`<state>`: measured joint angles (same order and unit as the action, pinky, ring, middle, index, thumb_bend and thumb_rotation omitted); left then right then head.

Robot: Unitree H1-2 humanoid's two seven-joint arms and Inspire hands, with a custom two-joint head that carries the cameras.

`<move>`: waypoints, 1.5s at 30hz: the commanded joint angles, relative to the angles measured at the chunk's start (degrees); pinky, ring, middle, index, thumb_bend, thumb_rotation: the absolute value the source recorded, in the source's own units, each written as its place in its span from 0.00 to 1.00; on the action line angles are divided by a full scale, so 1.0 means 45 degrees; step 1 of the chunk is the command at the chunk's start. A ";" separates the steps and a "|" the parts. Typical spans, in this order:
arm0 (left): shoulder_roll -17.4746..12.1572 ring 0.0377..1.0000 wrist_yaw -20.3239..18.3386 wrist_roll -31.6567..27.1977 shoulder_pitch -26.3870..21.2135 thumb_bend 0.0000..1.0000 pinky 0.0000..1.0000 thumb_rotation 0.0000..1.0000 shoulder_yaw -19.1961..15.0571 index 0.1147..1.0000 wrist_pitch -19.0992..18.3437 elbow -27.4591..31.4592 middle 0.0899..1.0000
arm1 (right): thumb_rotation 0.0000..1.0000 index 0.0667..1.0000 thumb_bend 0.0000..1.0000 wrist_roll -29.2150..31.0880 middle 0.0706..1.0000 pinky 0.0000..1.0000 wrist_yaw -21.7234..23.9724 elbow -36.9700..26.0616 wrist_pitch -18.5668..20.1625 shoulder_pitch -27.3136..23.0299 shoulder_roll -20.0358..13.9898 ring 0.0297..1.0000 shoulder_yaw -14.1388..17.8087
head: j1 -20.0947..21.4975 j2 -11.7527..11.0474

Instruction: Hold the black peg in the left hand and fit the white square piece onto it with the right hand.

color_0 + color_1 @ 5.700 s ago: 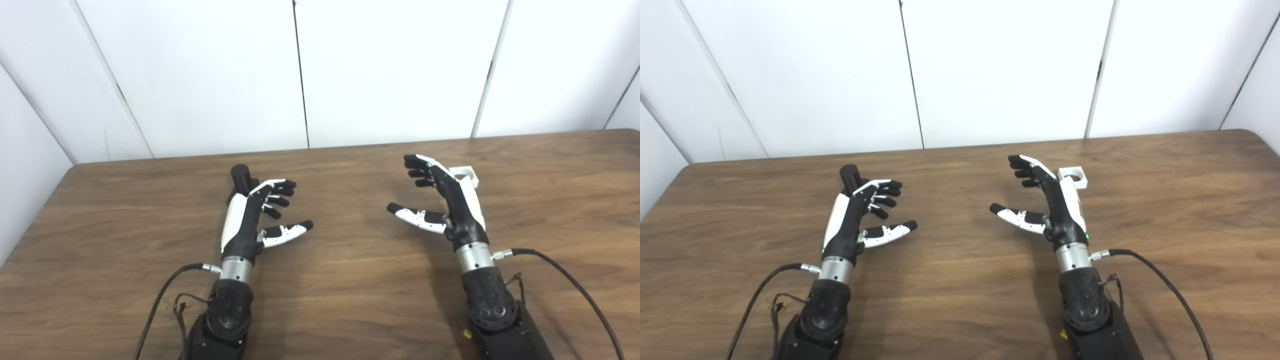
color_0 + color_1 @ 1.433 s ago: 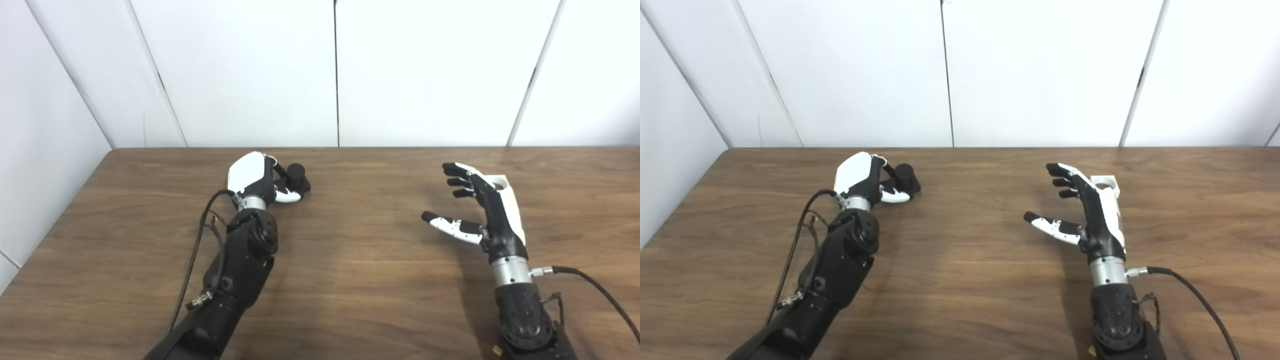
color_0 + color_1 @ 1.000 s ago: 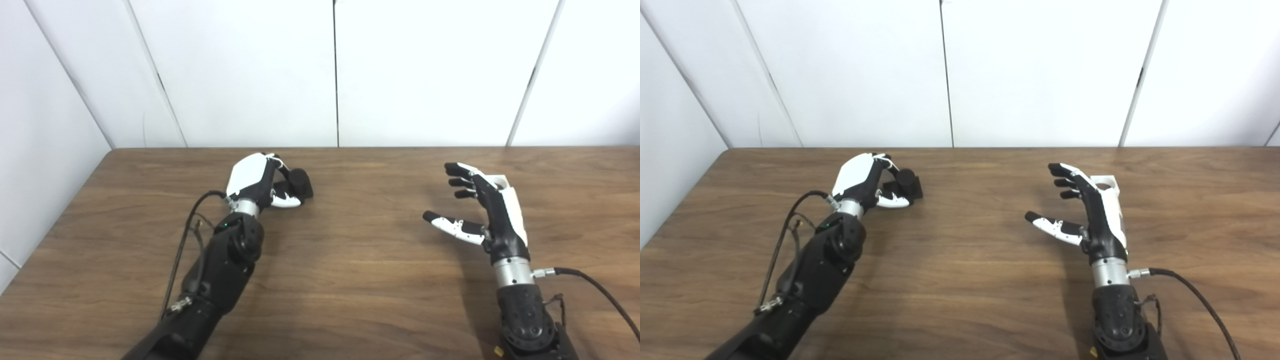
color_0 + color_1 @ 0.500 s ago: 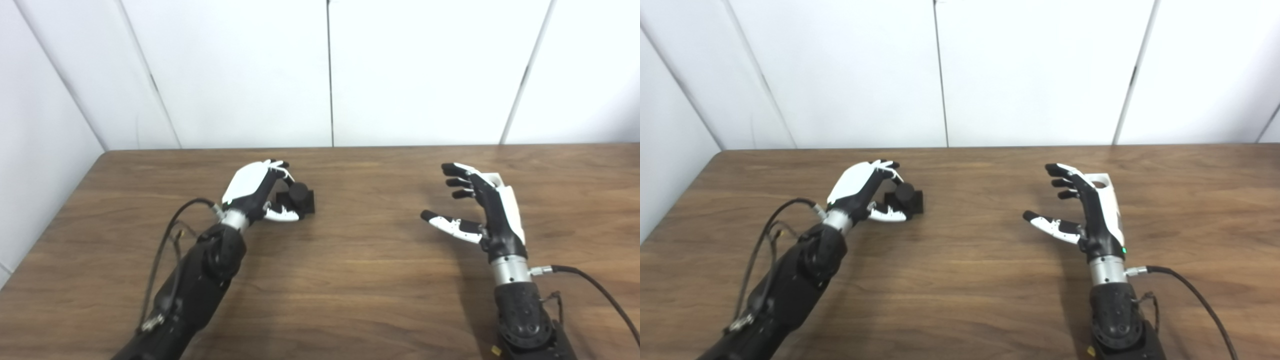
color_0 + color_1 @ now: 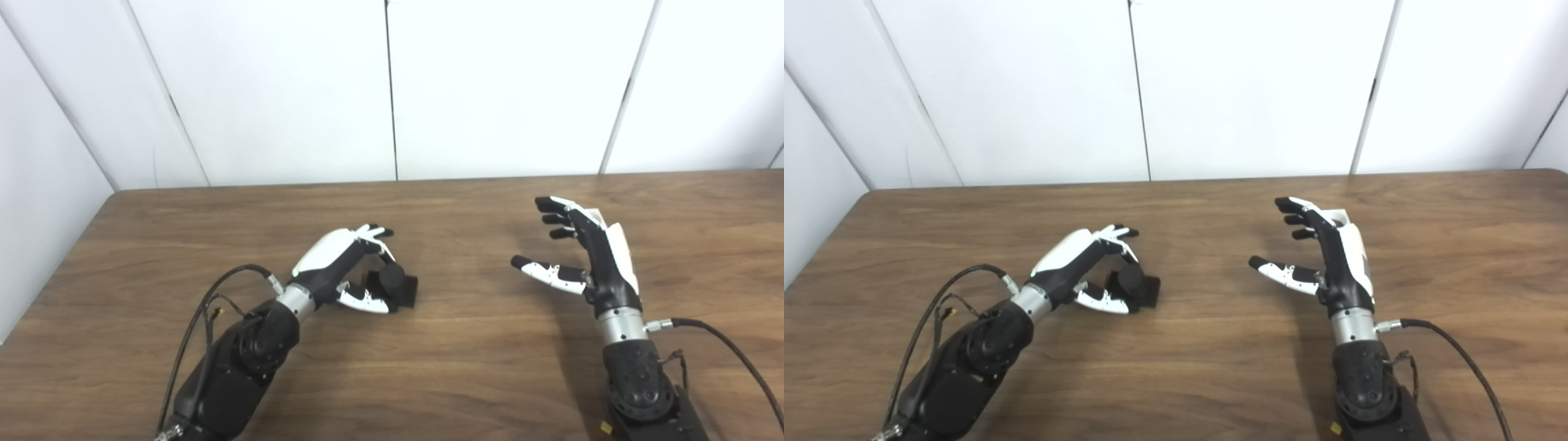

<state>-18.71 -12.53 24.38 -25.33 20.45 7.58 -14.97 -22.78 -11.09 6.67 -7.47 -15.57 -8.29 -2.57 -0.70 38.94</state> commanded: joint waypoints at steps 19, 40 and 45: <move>0.0283 0.99 0.0756 0.1403 -0.0263 0.52 0.97 0.08 -0.0038 0.43 0.1299 -0.0592 0.92 | 0.16 0.73 0.71 -0.0063 0.74 0.66 -0.0142 -0.0643 -0.0063 -0.0290 -0.0069 0.72 0.0137 | 0.0148 0.0209; 0.0114 1.00 0.0902 0.2141 -0.0424 0.87 0.96 0.26 0.0048 0.67 0.1076 -0.0859 0.95 | 0.18 0.74 0.71 -0.0017 0.76 0.65 0.0044 -0.0855 0.0254 -0.0328 -0.0153 0.73 0.0222 | 0.0073 0.0292; 0.0089 1.00 0.0869 0.2091 -0.0423 0.87 0.95 0.25 0.0051 0.64 0.0981 -0.0822 0.94 | 0.18 0.74 0.71 -0.0010 0.76 0.65 0.0016 -0.0808 0.0179 -0.0339 -0.0172 0.73 0.0200 | 0.0047 0.0323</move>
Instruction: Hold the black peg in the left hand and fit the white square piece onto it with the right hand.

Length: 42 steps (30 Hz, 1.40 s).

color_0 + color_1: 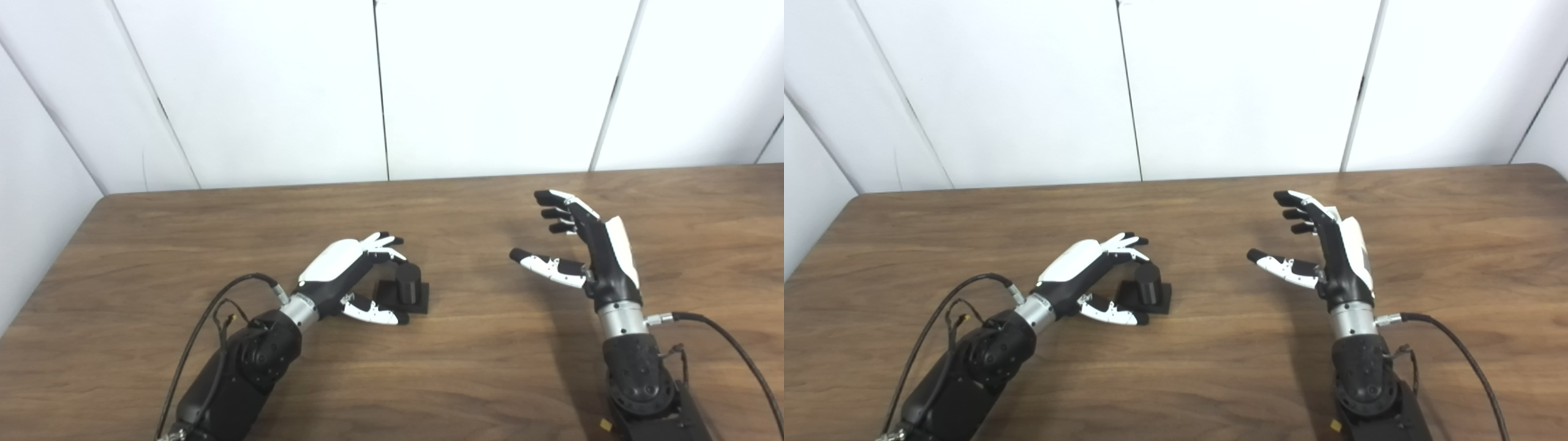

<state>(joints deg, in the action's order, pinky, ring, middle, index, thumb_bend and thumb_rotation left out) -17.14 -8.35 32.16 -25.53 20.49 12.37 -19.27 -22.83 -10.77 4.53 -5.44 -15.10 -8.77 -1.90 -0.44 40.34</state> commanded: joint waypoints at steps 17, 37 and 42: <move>-0.0129 1.00 0.0336 0.0206 -0.0361 0.53 0.98 0.08 -0.0153 0.43 -0.0037 -0.0176 0.92 | 0.18 0.73 0.71 0.0017 0.75 0.67 -0.0154 -0.0293 -0.0453 -0.0728 -0.0452 0.72 0.0224 | 0.0040 0.0015; -0.0126 0.99 0.0442 0.0133 -0.0234 0.52 0.95 0.08 -0.0182 0.43 -0.0041 -0.0248 0.92 | 0.21 0.74 0.71 -0.0237 0.75 0.67 0.0554 -0.0832 0.0259 -0.1010 -0.1456 0.73 0.0380 | 0.0464 0.0004; -0.0311 0.99 0.0419 0.0025 -0.0130 0.52 0.95 0.08 -0.0242 0.43 0.0175 -0.0286 0.92 | 0.22 0.72 0.74 -0.1443 0.75 0.62 0.1953 -0.1337 0.0758 -0.1793 -0.3222 0.73 0.0006 | 0.1672 -0.0268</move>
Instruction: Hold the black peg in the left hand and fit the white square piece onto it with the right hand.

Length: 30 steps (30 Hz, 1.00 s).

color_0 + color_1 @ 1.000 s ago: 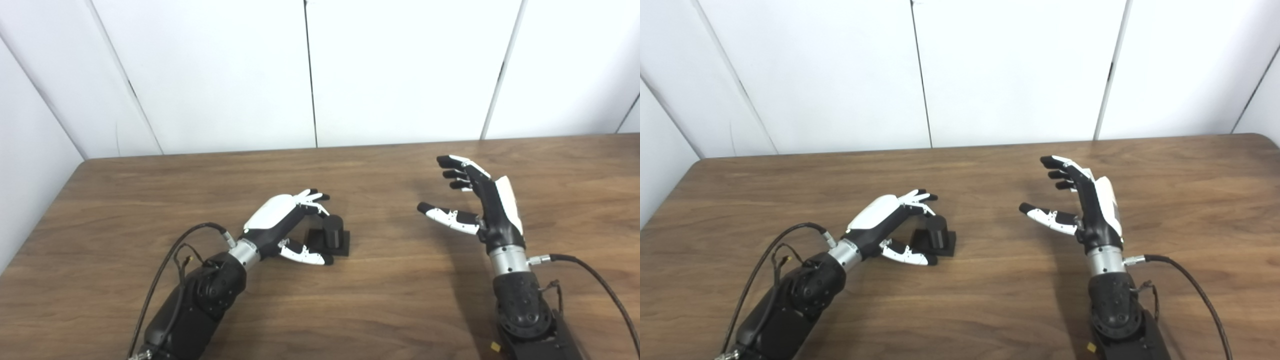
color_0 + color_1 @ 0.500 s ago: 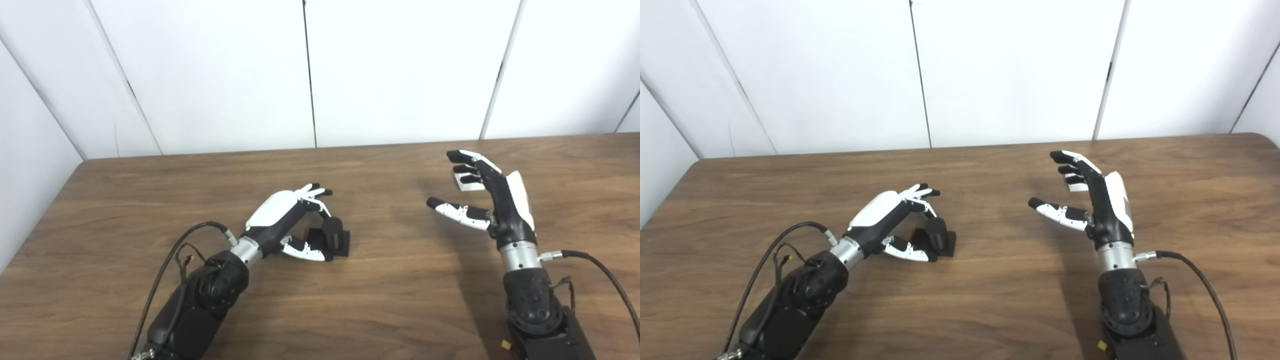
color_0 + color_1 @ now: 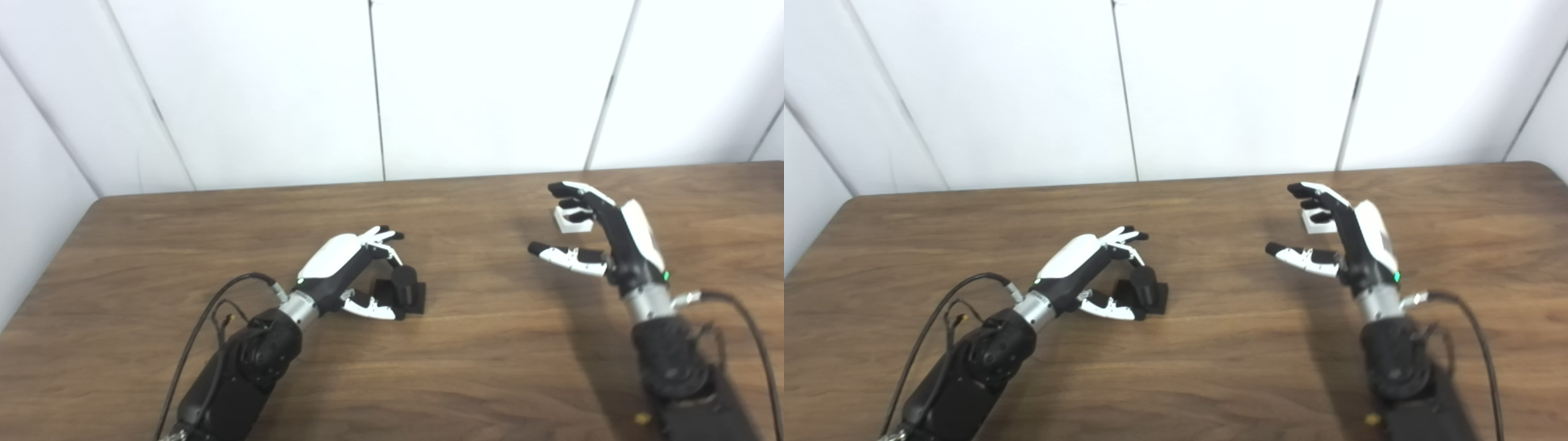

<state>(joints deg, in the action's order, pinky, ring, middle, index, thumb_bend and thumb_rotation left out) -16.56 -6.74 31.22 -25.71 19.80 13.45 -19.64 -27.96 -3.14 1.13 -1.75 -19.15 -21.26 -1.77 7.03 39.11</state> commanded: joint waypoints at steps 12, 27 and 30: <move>-0.0722 0.99 0.0242 0.0112 -0.0071 0.52 0.91 0.08 -0.0174 0.43 0.0784 -0.0939 0.92 | 0.17 0.70 0.78 -0.1091 0.75 0.61 0.3256 0.0446 0.0847 -0.3610 -0.3022 0.73 -0.0902 | 0.1139 -0.0254; -0.0747 0.98 0.0259 0.0001 0.0080 0.52 0.92 0.08 -0.0248 0.43 0.0762 -0.0851 0.91 | 0.35 0.79 0.73 -0.1926 0.91 0.88 0.4988 0.4146 0.1054 -0.5836 -0.3163 0.95 -0.2819 | 0.0979 -0.0287; -0.0768 0.98 0.0220 -0.0019 0.0100 0.52 0.92 0.08 -0.0274 0.43 0.0703 -0.0765 0.91 | 0.40 0.80 0.75 -0.2111 0.93 0.90 0.4995 0.5111 0.0742 -0.6174 -0.3093 0.96 -0.3282 | 0.0937 -0.0299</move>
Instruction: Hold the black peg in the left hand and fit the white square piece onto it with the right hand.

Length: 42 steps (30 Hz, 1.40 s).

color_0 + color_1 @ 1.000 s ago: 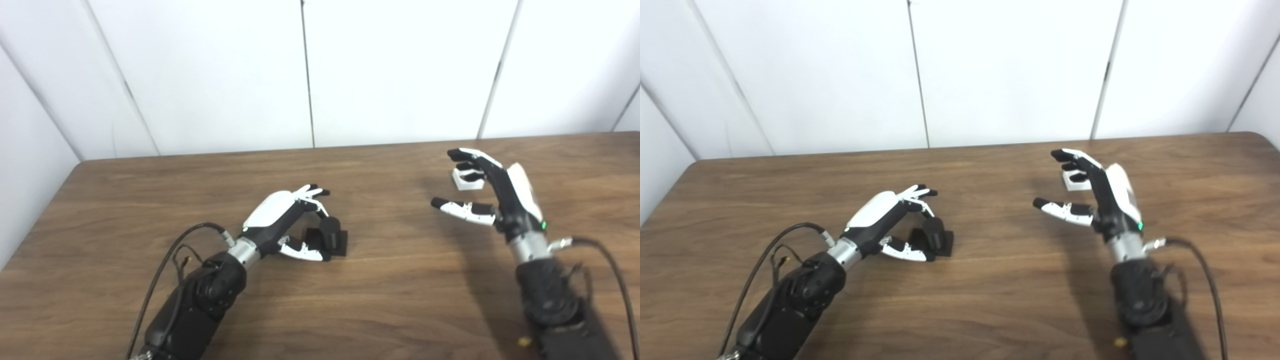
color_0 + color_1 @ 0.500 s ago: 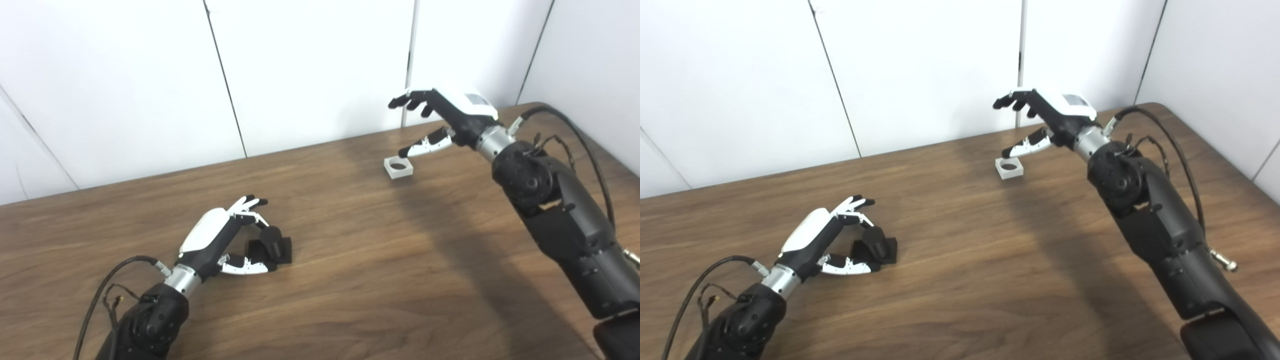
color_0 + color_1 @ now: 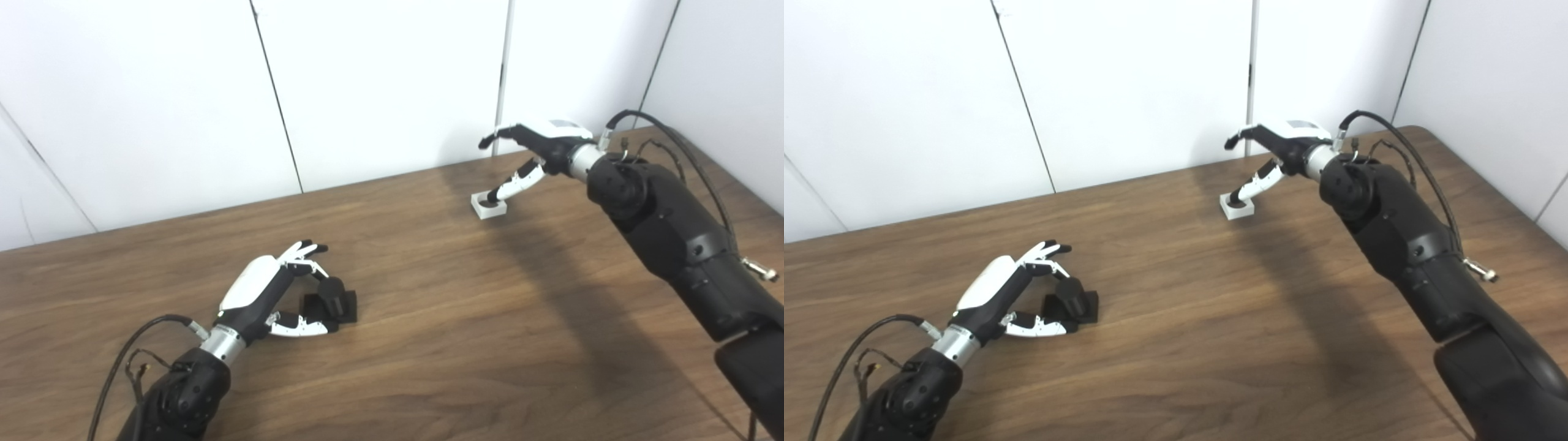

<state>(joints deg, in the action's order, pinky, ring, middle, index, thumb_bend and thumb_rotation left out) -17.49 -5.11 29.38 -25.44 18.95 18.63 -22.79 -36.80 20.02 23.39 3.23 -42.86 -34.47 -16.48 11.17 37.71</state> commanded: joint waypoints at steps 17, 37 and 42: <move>-0.0608 0.98 -0.0141 0.0406 0.0099 0.52 0.93 0.08 -0.0156 0.43 -0.0657 0.0112 0.91 | 0.49 0.85 0.75 -0.0346 0.96 1.00 0.0090 0.2132 -0.0188 -0.1484 0.0289 1.00 -0.0836 | -0.0262 0.0047; -0.0764 0.98 -0.0233 0.0369 0.0402 0.52 0.92 0.08 -0.0194 0.43 -0.0722 0.0518 0.91 | 0.45 0.83 0.74 -0.0374 0.94 1.00 -0.0783 0.4073 -0.1038 -0.1621 0.0573 0.98 -0.1239 | -0.0575 0.0150; -0.0815 0.98 -0.0296 0.0354 0.0454 0.52 0.93 0.08 -0.0202 0.43 -0.0834 0.0624 0.91 | 0.41 0.79 0.73 -0.0467 0.91 0.96 -0.1311 0.4647 -0.1412 -0.1786 0.0690 0.95 -0.1393 | -0.0571 0.0201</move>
<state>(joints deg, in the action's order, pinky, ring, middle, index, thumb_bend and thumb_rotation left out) -18.64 -5.51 29.33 -23.75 18.32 16.43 -19.66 -38.50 15.62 43.98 -1.32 -47.59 -31.12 -22.43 8.53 38.58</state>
